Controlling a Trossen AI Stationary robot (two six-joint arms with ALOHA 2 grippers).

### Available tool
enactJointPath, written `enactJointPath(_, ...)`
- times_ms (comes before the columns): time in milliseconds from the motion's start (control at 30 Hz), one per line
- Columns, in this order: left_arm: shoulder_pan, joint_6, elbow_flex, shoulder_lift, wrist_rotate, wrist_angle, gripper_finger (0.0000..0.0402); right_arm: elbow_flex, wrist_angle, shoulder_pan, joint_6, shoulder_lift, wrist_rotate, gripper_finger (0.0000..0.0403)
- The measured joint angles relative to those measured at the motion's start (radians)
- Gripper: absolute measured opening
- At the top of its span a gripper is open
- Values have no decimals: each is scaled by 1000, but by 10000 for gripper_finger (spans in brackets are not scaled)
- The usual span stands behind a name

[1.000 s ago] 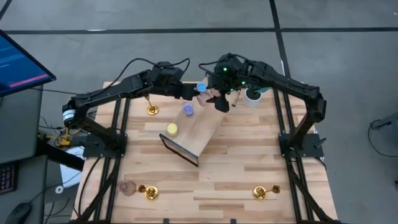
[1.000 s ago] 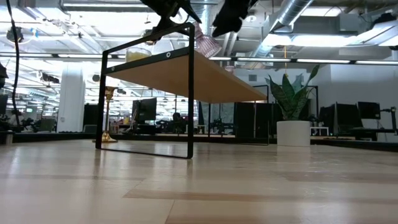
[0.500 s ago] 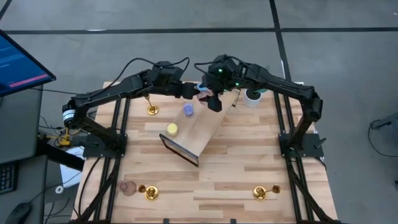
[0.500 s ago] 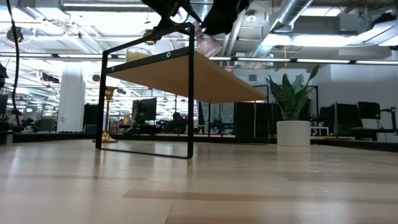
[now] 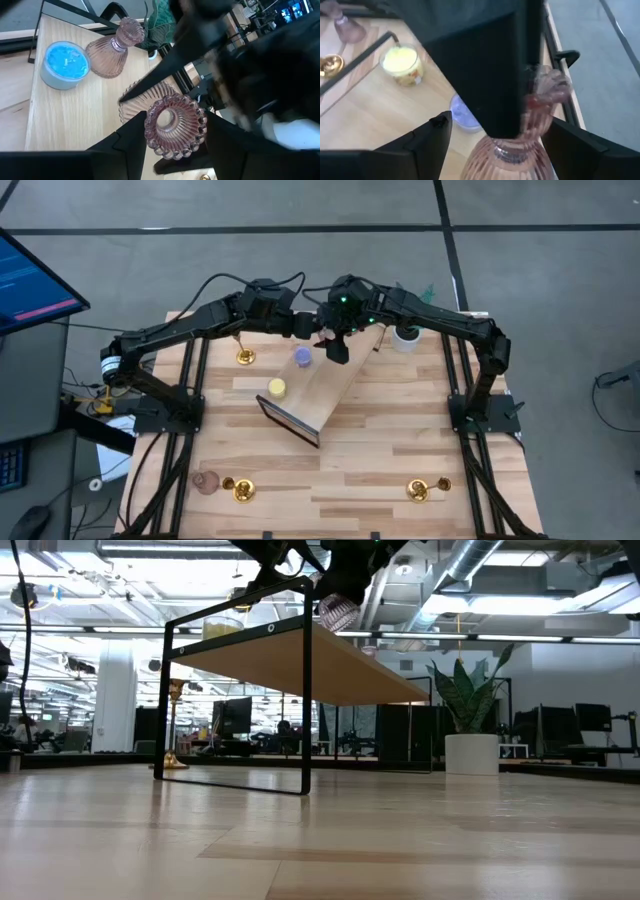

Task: Pick & Place candle stick holders
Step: Put the top glass candle holder on the shelf

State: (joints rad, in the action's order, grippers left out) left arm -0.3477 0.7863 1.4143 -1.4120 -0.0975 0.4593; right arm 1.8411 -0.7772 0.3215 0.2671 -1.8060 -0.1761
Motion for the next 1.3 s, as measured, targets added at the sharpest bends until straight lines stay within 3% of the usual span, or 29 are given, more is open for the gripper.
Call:
enactJointPath(167, 0, 0, 0, 0, -1, -6, 171, 0, -1, 0, 1, 2, 20, 253)
enactJointPath(467, 2, 0, -2, -4, 0, -4, 171, 3, -3, 0, 1, 3, 21, 108)
enactJointPath(833, 1, -19, -2, -4, 3, -10, 177, 3, -19, -2, 1, 3, 20, 109)
enactJointPath(1167, -2, -76, 2, 9, 13, -31, 282, 0, -91, -7, 11, 14, 20, 109)
enactJointPath(1300, -13, -76, 1, 34, 19, -31, 304, -2, -97, -7, 13, 18, 20, 109)
